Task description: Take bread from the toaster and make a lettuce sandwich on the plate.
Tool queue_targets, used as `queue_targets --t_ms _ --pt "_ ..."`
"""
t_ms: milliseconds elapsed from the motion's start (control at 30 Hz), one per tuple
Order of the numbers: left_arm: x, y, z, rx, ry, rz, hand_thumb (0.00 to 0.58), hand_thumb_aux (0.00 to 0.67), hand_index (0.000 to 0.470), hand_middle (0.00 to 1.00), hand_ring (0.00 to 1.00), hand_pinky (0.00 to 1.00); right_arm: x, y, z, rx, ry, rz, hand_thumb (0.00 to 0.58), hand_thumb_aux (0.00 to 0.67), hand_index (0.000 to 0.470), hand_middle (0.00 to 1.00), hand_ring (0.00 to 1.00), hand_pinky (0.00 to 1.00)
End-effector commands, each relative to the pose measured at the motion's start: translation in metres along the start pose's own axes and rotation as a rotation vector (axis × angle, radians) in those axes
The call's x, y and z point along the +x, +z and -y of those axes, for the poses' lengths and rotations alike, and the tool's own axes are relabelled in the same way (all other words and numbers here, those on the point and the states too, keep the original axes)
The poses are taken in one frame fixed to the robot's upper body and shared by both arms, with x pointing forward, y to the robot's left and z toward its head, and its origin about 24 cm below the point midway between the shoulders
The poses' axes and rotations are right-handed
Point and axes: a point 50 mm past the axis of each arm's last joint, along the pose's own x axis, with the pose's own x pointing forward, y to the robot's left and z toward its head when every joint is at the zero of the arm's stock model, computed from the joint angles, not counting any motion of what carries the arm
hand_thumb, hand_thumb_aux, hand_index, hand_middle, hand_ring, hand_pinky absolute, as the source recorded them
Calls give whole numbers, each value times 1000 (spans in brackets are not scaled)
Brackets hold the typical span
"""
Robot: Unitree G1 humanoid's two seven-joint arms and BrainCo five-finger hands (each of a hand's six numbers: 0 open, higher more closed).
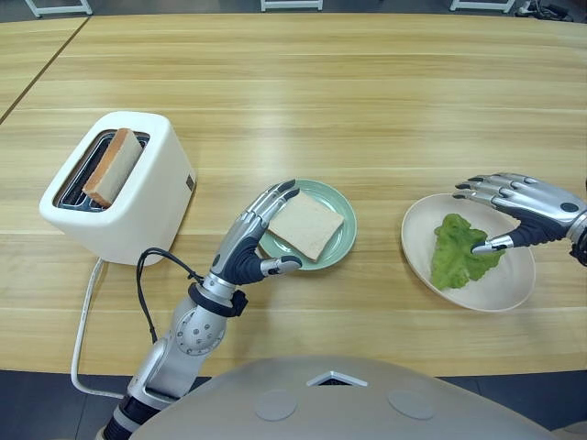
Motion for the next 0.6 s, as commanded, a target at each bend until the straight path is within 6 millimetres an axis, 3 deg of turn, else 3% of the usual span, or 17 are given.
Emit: queue_targets --t_ms 33,233,500,533,567,600 --pt "-3 -1 -3 -6 4 -24 0 0 0 0 0 0 -2 -7 -23 -41 116 -36 0 0 0 0 0 0" --pt "-5 -1 -5 -5 9 -40 0 0 0 0 0 0 2 -13 -46 -79 201 -63 0 0 0 0 0 0" --pt "-7 0 -7 -4 17 -50 0 0 0 0 0 0 13 -5 -52 -103 186 -18 0 0 0 0 0 0" --pt "-7 0 -7 -4 20 -51 0 0 0 0 0 0 14 -5 -52 -109 179 -13 148 92 65 0 0 0" --pt "-7 0 -8 -4 21 -51 0 0 0 0 0 0 15 -4 -52 -112 175 -10 403 300 210 0 0 0" --pt "-8 0 -8 -4 23 -51 0 0 0 0 0 0 16 -3 -52 -115 167 -5 476 386 271 0 0 0"
